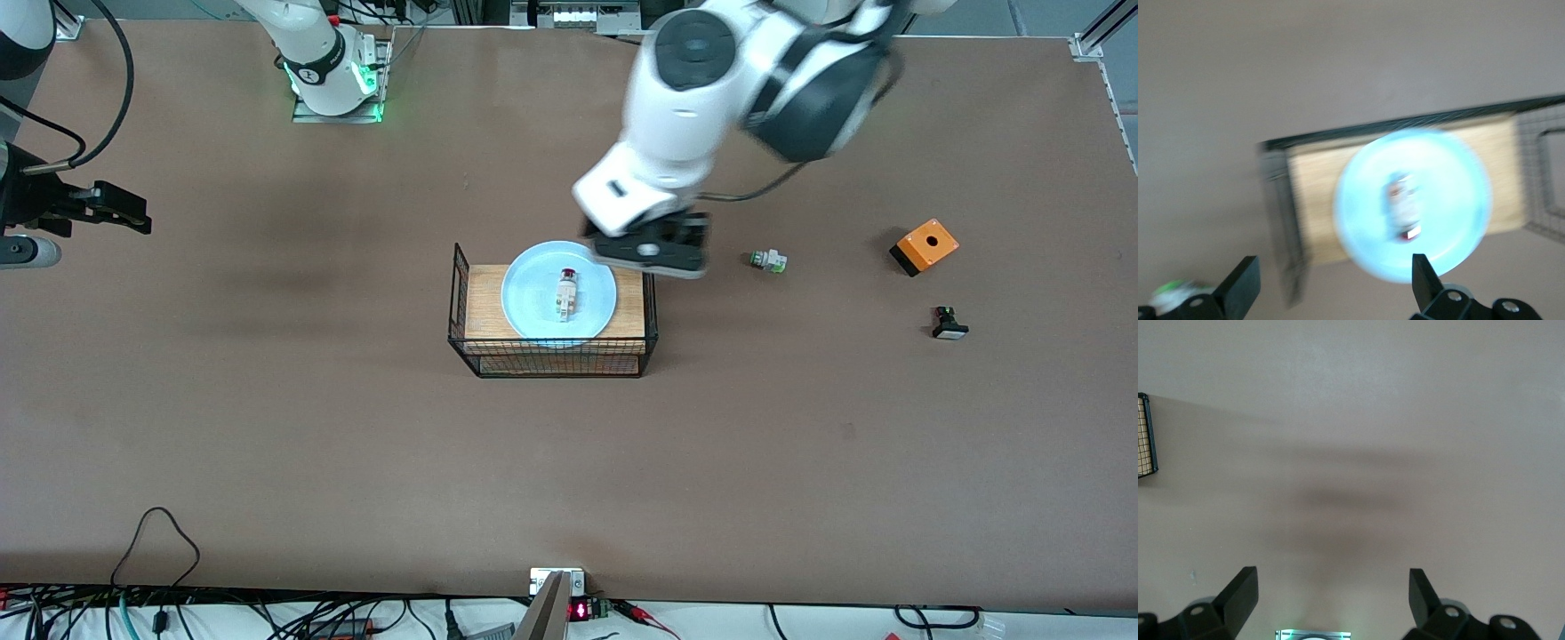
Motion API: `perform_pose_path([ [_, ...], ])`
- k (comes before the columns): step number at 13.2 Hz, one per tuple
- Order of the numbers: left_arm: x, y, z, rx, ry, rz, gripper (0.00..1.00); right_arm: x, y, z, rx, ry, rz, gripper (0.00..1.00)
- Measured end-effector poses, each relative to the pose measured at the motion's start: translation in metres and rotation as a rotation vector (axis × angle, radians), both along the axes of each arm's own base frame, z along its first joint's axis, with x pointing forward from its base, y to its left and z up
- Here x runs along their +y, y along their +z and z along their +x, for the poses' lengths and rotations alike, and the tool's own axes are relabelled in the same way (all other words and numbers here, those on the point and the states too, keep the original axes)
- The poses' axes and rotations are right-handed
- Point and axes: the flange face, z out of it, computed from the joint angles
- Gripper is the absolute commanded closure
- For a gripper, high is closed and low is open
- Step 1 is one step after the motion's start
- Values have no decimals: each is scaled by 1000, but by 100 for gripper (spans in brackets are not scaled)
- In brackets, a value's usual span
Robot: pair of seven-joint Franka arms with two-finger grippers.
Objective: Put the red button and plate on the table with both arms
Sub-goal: 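Lower the left gripper and grasp the red button on the plate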
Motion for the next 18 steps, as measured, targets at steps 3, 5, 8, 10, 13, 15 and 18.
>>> perform_pose_path([
  [3, -44, -60, 0, -23, 52, -46, 0, 0, 0, 0, 0, 0, 0, 0],
  [5, -54, -105, 2, -4, 55, -20, 0, 0, 0, 0, 0, 0, 0, 0],
  [8, -61, -144, 1, 3, 34, 34, 14, 0, 0, 0, -1, 0, 0, 0],
  [10, -65, -145, -1, -2, 26, 37, 48, 0, 0, 0, 0, 0, 0, 0],
  [13, -67, -142, -2, -6, 24, 35, 80, 0, 0, 0, 0, 0, 0, 0],
  [15, -66, -142, -1, -7, 25, 37, 88, 0, 0, 0, 0, 0, 0, 0],
  [18, -62, -136, 1, 6, 31, 54, 88, 0, 0, 0, 0, 0, 0, 0],
])
